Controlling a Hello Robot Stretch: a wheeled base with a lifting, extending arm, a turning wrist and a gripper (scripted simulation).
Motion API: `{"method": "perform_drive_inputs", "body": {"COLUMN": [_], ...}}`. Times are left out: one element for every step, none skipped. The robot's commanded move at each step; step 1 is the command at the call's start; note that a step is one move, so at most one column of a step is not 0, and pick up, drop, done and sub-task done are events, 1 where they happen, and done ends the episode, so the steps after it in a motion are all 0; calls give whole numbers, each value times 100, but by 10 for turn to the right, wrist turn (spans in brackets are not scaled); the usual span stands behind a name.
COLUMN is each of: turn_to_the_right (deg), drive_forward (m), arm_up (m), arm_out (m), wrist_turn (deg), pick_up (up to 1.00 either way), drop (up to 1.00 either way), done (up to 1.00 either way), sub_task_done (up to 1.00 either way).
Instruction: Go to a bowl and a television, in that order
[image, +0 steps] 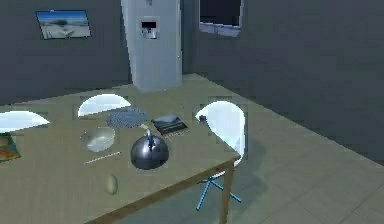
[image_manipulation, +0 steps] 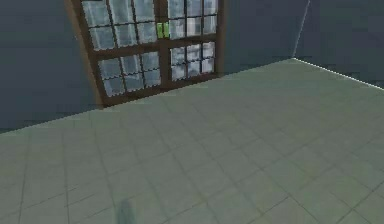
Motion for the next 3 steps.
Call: {"method": "perform_drive_inputs", "body": {"turn_to_the_right": [-270, 0, 450], "drive_forward": [0, 0, 0], "arm_up": [0, 0, 0], "arm_out": [0, 0, 0], "wrist_turn": [0, 0, 0], "pick_up": [0, 0, 0], "drop": [0, 0, 0], "done": [0, 0, 0], "sub_task_done": [0, 100, 0]}}
